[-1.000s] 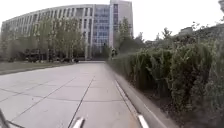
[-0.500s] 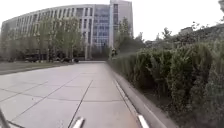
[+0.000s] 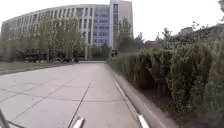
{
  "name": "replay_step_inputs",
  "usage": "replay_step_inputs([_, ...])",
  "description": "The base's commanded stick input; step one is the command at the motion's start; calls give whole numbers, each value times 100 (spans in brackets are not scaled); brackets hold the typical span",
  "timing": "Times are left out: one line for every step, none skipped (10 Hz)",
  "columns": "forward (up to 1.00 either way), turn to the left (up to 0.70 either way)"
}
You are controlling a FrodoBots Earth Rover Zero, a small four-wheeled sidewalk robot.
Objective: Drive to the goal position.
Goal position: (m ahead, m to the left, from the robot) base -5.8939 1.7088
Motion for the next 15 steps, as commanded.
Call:
replay_step_inputs([4, 0])
replay_step_inputs([4, 0])
replay_step_inputs([4, 0])
replay_step_inputs([4, 0])
replay_step_inputs([4, 0])
replay_step_inputs([2, 0])
replay_step_inputs([2, 0])
replay_step_inputs([4, 0])
replay_step_inputs([4, 0])
replay_step_inputs([1, 0])
replay_step_inputs([4, 0])
replay_step_inputs([4, 0])
replay_step_inputs([4, 0])
replay_step_inputs([4, 0])
replay_step_inputs([4, 0])
